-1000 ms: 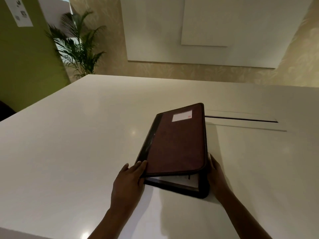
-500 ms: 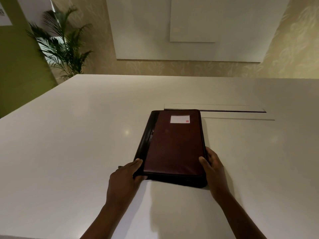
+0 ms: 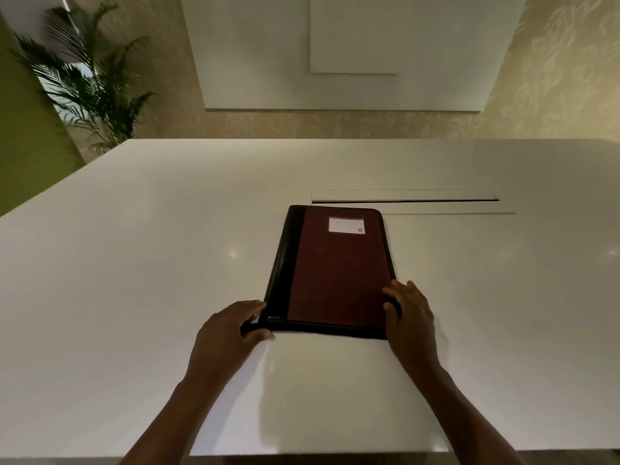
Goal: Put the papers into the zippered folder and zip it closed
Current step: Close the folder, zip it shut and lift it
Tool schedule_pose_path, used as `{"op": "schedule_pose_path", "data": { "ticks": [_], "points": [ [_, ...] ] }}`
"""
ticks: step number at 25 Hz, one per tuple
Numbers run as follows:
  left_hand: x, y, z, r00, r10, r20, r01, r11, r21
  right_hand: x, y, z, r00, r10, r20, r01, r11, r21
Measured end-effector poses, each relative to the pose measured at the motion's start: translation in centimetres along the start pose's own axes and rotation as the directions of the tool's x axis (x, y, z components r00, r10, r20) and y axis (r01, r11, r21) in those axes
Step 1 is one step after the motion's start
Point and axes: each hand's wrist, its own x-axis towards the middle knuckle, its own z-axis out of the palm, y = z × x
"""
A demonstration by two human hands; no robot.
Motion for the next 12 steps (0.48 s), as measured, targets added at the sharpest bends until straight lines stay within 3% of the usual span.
{"op": "schedule_pose_path", "data": {
  "ticks": [6, 12],
  "points": [
    [-0.8, -2.3, -0.7, 1.000, 0.008, 0.012, -0.008, 1.000, 0.007, -3.2, -3.7, 2.7, 0.927, -0.368, -0.075, 0.358, 0.926, -0.122],
    [-0.9, -4.2, -1.6, 0.997, 0.066, 0.049, -0.060, 0.992, -0.110, -6.0, -10.0, 5.7, 0.900, -0.409, 0.150, 0.418, 0.908, -0.033]
  ]
}}
